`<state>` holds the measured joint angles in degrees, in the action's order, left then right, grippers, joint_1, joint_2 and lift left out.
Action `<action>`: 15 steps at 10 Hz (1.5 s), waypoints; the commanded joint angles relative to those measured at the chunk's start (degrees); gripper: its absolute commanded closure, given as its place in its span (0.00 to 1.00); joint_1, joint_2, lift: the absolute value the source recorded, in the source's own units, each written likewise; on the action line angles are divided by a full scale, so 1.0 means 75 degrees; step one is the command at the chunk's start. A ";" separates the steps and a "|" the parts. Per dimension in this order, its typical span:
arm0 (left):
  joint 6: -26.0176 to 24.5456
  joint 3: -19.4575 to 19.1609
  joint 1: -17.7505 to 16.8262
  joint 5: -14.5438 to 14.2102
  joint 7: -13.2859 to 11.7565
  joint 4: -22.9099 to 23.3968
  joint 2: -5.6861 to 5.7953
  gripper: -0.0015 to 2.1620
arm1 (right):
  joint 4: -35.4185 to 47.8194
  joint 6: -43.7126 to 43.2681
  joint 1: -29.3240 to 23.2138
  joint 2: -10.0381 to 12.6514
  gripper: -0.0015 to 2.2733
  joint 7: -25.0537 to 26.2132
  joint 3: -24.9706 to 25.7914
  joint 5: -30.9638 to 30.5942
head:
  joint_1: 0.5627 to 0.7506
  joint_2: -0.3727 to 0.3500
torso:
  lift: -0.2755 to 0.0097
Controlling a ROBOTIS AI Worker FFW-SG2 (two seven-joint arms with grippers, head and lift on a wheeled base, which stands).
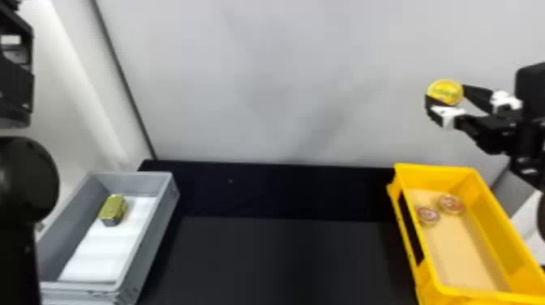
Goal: Pick up the round yellow can and place it in the yellow rectangular box
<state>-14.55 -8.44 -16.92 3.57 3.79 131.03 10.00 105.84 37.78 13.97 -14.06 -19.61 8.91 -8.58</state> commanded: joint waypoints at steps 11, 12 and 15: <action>-0.0041 -0.0082 0.0088 0.0028 -0.0071 0.0037 0.0038 0.07 | -0.1409 0.0028 -0.1194 -0.0469 0.27 0.0950 0.0933 0.1296 | 0.53 0.59 | 0.97; -0.0030 -0.0105 0.0111 0.0028 -0.0071 0.0037 0.0038 0.07 | -0.1632 0.0040 -0.1241 -0.0469 0.27 0.0974 0.0957 0.1378 | 0.53 0.59 | 0.97; -0.0030 -0.0105 0.0123 0.0028 -0.0071 0.0037 0.0026 0.07 | -0.2136 0.0063 -0.1335 -0.0469 0.27 0.1032 0.1039 0.1624 | 0.53 0.59 | 0.97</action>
<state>-14.77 -9.23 -16.01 3.78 3.25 131.31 10.26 91.45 38.23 4.16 -17.58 -11.89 16.56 3.00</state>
